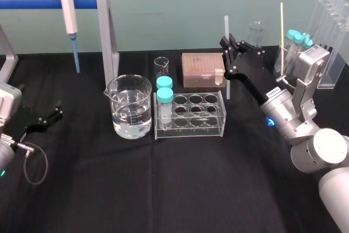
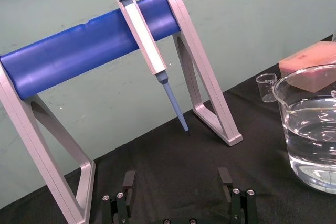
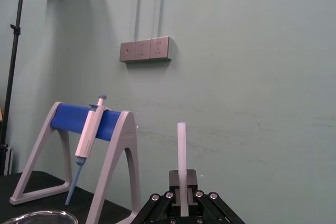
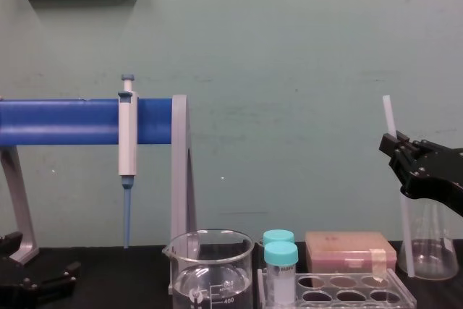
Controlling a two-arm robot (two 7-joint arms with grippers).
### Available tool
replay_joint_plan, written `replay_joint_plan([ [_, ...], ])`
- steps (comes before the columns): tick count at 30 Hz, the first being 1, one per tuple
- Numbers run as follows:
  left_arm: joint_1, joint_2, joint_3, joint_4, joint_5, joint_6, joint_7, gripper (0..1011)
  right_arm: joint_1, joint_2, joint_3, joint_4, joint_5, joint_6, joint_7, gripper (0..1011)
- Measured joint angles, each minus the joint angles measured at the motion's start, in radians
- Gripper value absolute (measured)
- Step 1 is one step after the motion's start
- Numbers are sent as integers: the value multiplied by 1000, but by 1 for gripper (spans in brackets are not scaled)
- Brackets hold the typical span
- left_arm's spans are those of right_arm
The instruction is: Pick up the stirring rod with one hand, then place it down.
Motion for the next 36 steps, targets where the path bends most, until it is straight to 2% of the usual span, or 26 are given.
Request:
replay_joint_plan([
  [36,0,0,0,0,0,0,0,1000,0,0,0,0,0,0,0,70],
])
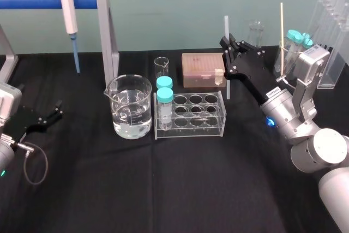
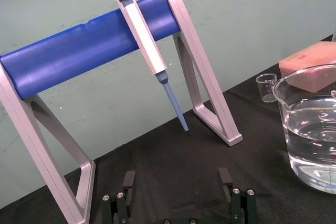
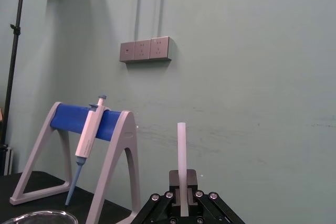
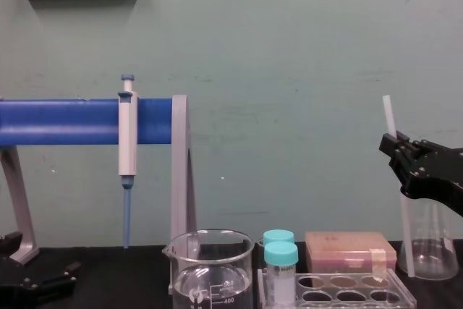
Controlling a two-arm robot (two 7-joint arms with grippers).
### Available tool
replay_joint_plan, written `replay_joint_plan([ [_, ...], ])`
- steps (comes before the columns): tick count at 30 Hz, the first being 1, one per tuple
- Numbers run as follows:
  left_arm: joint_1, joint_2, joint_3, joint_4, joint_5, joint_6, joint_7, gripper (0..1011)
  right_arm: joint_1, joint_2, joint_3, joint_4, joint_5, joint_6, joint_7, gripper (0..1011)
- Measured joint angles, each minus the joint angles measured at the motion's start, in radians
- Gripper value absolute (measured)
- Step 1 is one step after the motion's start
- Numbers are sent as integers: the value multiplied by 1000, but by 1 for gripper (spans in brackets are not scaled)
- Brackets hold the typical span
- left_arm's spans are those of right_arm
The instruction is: Pick up the stirring rod with one hand, then place it down.
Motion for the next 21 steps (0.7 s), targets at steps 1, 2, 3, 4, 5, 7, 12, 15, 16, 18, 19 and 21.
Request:
replay_joint_plan([
  [1,0,0,0,0,0,0,0,1000,0,0,0,0,0,0,0,70],
  [2,0,0,0,0,0,0,0,1000,0,0,0,0,0,0,0,70],
  [3,0,0,0,0,0,0,0,1000,0,0,1,0,0,0,1,71],
  [4,0,0,0,0,0,0,0,1000,0,0,1,0,0,0,6,71],
  [5,0,0,0,0,0,0,0,1000,2,0,1,2,-1,-2,16,71],
  [7,0,0,0,0,0,0,0,1000,5,0,1,5,-2,-5,28,70],
  [12,0,0,0,0,0,0,0,1000,26,0,-8,27,-6,-31,76,70],
  [15,0,0,0,0,0,0,0,1000,38,-2,-15,39,-5,-44,99,70],
  [16,0,0,0,0,0,0,0,1000,41,-3,-17,43,-4,-46,103,70],
  [18,0,0,0,0,0,0,0,1000,50,-5,-22,56,-3,-53,115,71],
  [19,0,0,0,0,0,0,0,1000,58,-7,-25,68,-2,-58,122,70],
  [21,0,0,0,0,0,0,0,1000,64,-8,-27,78,-2,-61,129,70],
])
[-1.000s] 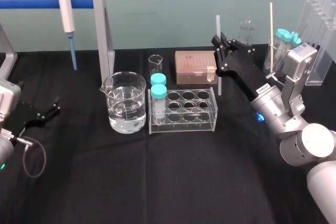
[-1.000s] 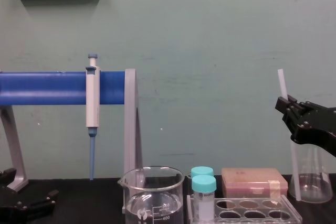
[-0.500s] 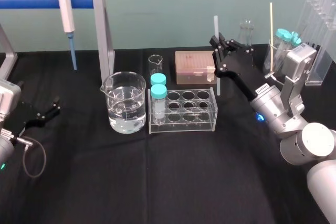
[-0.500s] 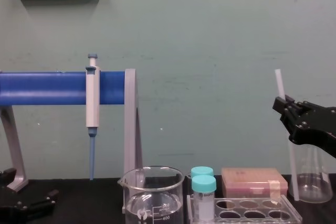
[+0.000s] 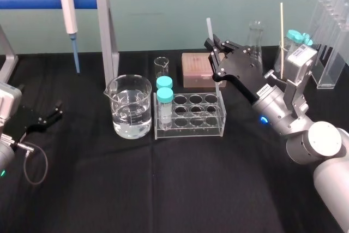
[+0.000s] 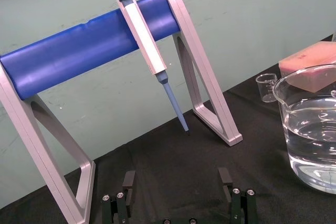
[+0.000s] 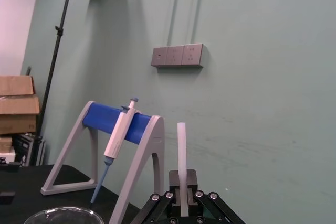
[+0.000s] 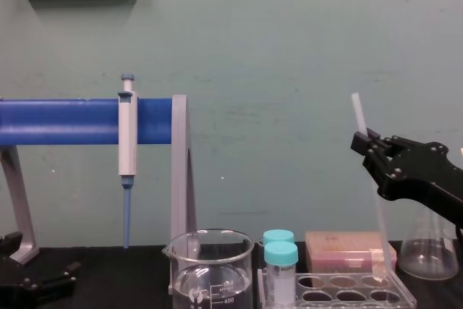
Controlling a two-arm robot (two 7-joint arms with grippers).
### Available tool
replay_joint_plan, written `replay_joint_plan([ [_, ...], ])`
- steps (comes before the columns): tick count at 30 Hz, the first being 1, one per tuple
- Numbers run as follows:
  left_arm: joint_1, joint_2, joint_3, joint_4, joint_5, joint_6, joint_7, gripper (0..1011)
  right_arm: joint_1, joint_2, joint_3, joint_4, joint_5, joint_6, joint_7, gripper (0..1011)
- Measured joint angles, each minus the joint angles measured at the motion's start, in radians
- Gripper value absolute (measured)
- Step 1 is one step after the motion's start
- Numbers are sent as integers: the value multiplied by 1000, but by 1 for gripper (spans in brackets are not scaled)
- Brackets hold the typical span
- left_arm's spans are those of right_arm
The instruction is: Pick up the stirring rod with one hand, then place it down.
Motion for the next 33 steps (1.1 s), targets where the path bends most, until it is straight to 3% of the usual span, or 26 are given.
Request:
replay_joint_plan([
  [19,0,0,0,0,0,0,0,1000,113,-23,-18,196,62,-44,122,70],
  [33,0,0,0,0,0,0,0,1000,157,-40,-25,282,95,-41,178,71],
])
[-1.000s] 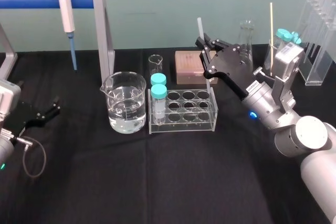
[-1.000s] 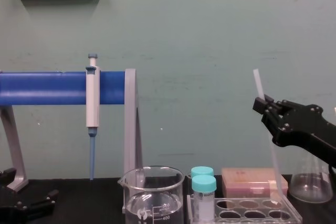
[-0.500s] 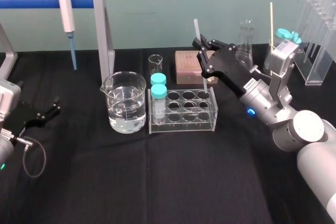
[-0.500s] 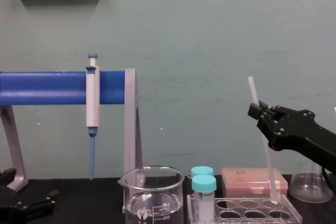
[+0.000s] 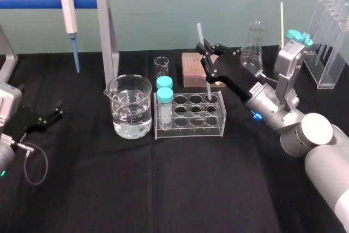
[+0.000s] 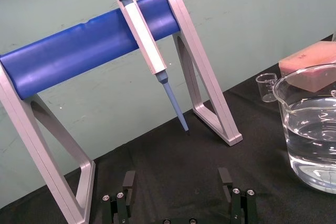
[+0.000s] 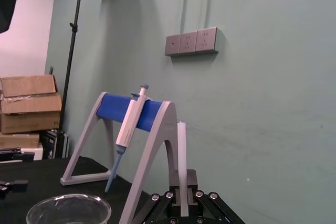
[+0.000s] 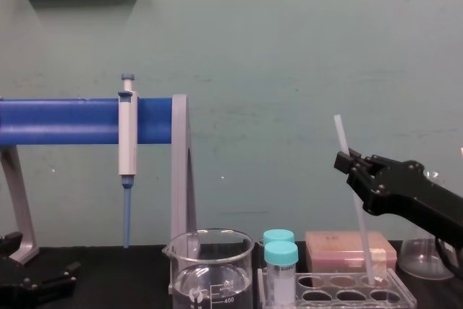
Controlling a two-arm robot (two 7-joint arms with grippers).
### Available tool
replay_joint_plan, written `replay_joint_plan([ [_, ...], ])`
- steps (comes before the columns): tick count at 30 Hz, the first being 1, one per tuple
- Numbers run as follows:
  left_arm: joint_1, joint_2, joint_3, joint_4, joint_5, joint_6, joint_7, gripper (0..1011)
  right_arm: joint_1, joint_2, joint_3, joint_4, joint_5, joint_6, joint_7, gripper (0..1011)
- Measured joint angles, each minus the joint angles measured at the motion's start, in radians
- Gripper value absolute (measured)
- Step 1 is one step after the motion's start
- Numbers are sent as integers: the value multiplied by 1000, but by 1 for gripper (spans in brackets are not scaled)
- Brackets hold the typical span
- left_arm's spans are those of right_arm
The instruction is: Pick up the stirring rod with one hand, then place it down.
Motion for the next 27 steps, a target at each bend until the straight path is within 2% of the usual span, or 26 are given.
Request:
replay_joint_plan([
  [14,0,0,0,0,0,0,0,1000,18,-10,-4,57,11,24,19,71],
  [27,0,0,0,0,0,0,0,1000,42,-21,-9,138,-22,13,13,71],
])
